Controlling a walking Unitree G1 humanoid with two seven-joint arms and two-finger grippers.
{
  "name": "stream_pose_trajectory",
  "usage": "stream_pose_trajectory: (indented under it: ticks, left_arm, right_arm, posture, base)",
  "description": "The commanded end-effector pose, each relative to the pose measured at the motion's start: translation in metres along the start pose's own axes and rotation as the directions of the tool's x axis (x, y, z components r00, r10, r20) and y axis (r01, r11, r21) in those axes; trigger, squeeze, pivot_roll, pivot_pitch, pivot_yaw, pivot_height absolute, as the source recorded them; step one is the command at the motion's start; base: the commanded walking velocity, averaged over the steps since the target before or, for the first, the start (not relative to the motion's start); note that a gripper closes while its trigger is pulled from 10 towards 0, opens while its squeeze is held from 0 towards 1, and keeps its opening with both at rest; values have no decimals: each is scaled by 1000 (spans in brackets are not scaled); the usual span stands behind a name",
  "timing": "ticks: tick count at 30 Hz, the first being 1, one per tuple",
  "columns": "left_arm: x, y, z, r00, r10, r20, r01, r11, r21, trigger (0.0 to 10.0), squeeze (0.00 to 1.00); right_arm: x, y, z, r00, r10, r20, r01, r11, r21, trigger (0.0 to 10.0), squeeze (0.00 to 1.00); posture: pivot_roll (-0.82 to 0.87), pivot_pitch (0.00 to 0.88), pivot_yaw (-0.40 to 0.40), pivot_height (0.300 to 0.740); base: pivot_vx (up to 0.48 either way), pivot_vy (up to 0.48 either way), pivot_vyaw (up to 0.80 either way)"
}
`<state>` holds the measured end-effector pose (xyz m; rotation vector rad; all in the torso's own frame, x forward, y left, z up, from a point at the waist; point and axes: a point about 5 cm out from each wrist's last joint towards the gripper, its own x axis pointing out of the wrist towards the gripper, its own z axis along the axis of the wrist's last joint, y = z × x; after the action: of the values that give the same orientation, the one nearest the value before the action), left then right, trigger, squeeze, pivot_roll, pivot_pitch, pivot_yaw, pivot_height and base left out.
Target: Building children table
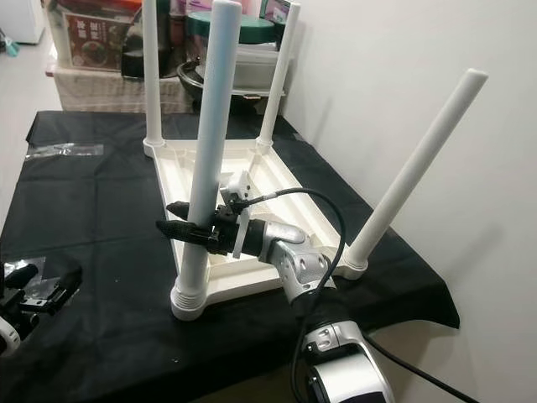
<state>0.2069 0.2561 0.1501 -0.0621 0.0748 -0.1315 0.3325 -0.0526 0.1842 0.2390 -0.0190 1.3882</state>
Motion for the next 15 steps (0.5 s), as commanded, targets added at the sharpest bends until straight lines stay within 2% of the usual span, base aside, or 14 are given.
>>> stream_pose_trajectory:
  ticks: [1, 4, 7, 15]
  left_arm:
    - [1, -3, 1, 1000, -5, 12, 5, 1000, 1, 10000, 0]
    - [2, -3, 1, 1000, -7, 12, 7, 1000, 1, 10000, 0]
    - [2, -3, 1, 1000, -11, 10, 11, 1000, 3, 10000, 0]
    - [2, -4, 0, 1000, -13, 9, 13, 1000, 4, 10000, 0]
  right_arm:
    - [2, 6, -25, 999, 28, 15, -30, 991, 127, 0, 0]
    - [2, 7, -25, 999, 24, 32, -28, 993, 116, 0, 0]
    - [0, 16, -28, 995, 97, 2, -97, 992, 83, 0, 0]
    - [3, 20, -31, 980, 190, -62, -188, 982, 35, 0, 0]
  posture:
    - [144, 0, -159, 740]
    - [145, 0, -156, 740]
    - [144, 0, -155, 740]
    - [152, 0, -163, 740]
  base:
    - [0, 0, 0]
    - [0, 0, 0]
    - [0, 0, 0]
    - [0, 0, 0]
